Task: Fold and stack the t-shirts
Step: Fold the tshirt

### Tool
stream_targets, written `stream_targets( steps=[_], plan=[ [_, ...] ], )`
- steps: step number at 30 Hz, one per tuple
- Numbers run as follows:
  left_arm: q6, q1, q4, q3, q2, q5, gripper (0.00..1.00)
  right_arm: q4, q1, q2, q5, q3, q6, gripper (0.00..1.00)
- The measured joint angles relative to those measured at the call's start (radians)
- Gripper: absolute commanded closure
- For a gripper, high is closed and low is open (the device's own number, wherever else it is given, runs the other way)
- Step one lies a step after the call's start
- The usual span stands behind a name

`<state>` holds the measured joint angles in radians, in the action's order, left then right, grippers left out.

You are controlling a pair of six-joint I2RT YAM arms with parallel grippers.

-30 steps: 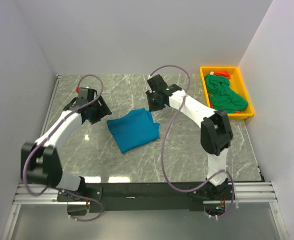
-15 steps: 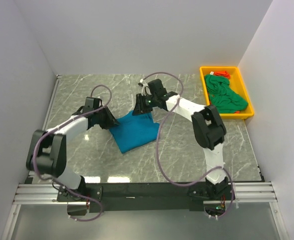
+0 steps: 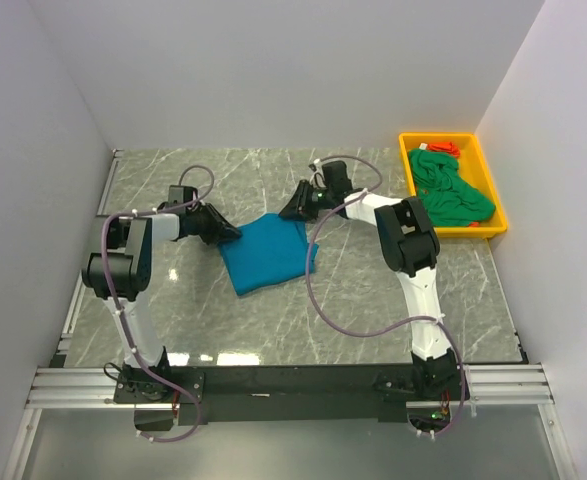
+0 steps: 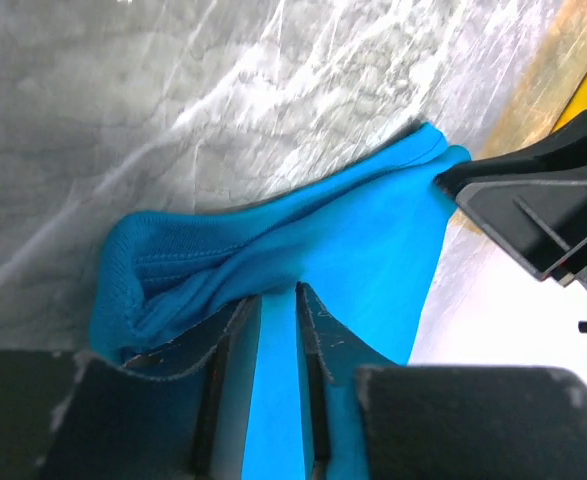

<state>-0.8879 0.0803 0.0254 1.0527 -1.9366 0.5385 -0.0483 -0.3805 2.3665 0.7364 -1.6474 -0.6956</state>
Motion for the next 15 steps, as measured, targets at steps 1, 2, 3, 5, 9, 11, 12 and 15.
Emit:
stream_targets(
  steps=[1, 2, 3, 5, 9, 11, 12, 15],
  plan=[
    [-0.001, -0.003, 0.004, 0.008, -0.004, 0.006, 0.70, -0.014, 0.007, 0.000, 0.002, 0.005, -0.018, 0.70],
    [0.000, -0.005, 0.011, 0.016, -0.005, 0.007, 0.66, -0.026, 0.012, 0.000, 0.004, 0.011, -0.029, 0.70],
    [0.006, -0.005, 0.023, 0.025, -0.005, 0.006, 0.64, -0.041, 0.019, -0.003, 0.006, 0.021, -0.034, 0.70],
    [0.017, -0.005, 0.053, 0.050, -0.005, 0.000, 0.57, -0.053, 0.026, -0.021, 0.006, 0.059, -0.042, 0.70],
    [0.052, -0.005, 0.119, 0.078, 0.033, -0.024, 0.49, -0.063, 0.025, -0.129, 0.013, 0.190, -0.045, 0.69],
    [0.069, 0.002, 0.168, 0.078, 0.092, -0.054, 0.46, -0.069, 0.023, -0.212, 0.021, 0.261, -0.047, 0.69],
    [0.077, 0.007, 0.186, 0.078, 0.128, -0.068, 0.46, -0.079, 0.021, -0.258, 0.028, 0.298, -0.047, 0.69],
    [0.100, 0.057, 0.216, 0.058, 0.277, -0.113, 0.46, -0.111, 0.008, -0.390, 0.047, 0.393, -0.047, 0.69]
  ],
)
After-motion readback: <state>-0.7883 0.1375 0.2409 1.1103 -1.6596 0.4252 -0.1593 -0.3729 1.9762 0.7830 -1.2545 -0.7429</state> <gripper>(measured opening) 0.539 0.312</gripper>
